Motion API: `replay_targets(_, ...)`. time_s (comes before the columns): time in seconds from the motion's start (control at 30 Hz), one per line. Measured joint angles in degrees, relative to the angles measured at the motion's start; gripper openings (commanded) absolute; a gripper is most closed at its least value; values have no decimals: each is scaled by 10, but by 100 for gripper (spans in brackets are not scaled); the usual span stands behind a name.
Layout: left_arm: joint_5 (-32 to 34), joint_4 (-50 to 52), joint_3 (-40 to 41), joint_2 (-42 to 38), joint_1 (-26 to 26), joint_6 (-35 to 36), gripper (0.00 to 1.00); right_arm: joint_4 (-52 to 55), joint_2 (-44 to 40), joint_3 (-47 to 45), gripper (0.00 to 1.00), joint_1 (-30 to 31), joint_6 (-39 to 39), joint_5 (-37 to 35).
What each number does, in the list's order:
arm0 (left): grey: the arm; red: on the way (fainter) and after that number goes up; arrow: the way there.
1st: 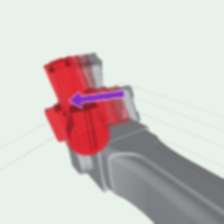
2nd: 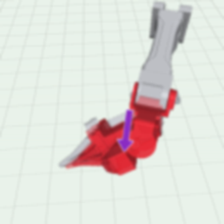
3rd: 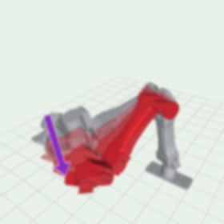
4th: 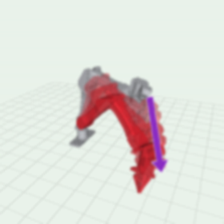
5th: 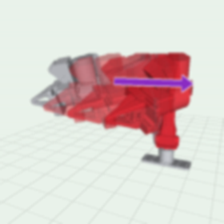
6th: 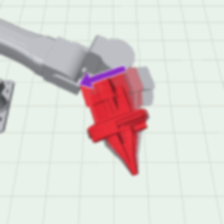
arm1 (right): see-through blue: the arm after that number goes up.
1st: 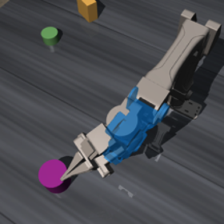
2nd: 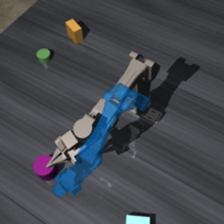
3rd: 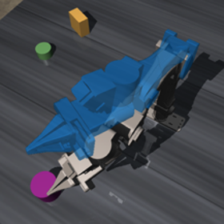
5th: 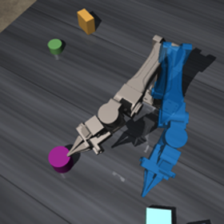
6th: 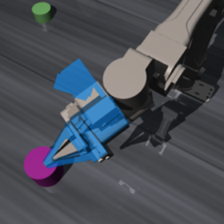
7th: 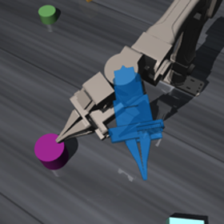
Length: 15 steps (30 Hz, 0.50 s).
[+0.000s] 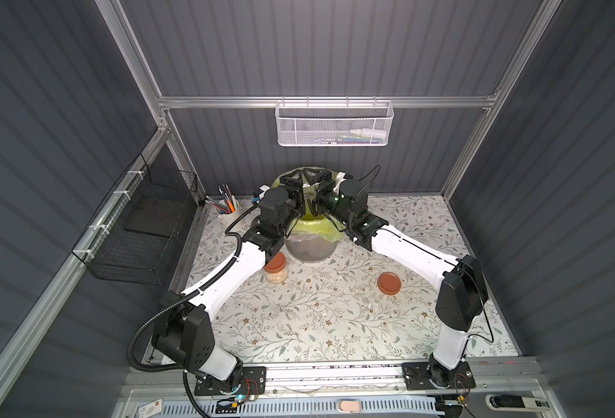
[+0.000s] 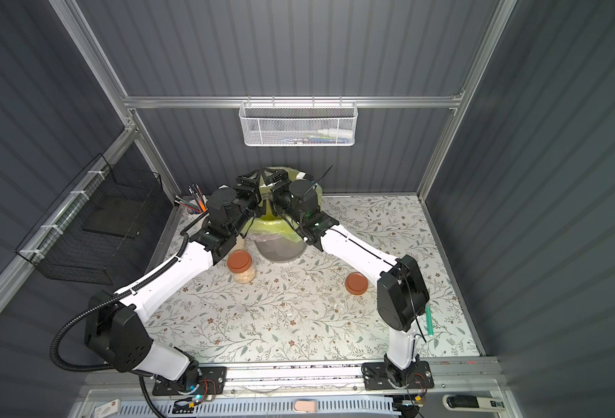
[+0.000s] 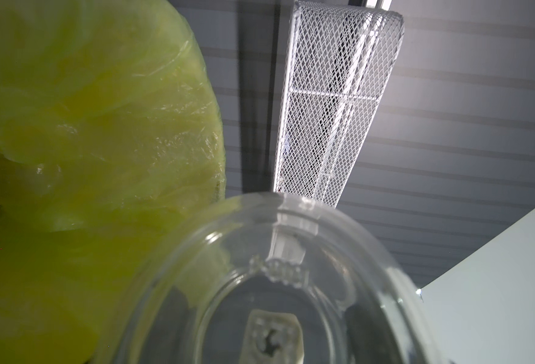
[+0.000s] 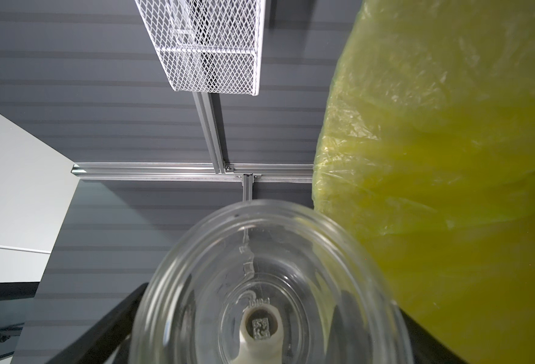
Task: Empty expired oatmeal from jars
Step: Place the jar at the center of the board.
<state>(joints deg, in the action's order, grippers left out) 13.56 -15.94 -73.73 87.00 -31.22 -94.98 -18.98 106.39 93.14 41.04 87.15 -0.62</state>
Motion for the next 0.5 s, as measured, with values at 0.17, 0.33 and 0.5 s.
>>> replay_targets(0.17,6,-5,2,0,0,-1,47,10,19,30,99,0,-7,0)
replay_targets(0.33,6,-7,2,0,0,-2,47,11,21,32,98,0,-11,0)
replay_targets(0.5,6,-9,2,0,0,-3,47,11,22,32,92,0,-13,0)
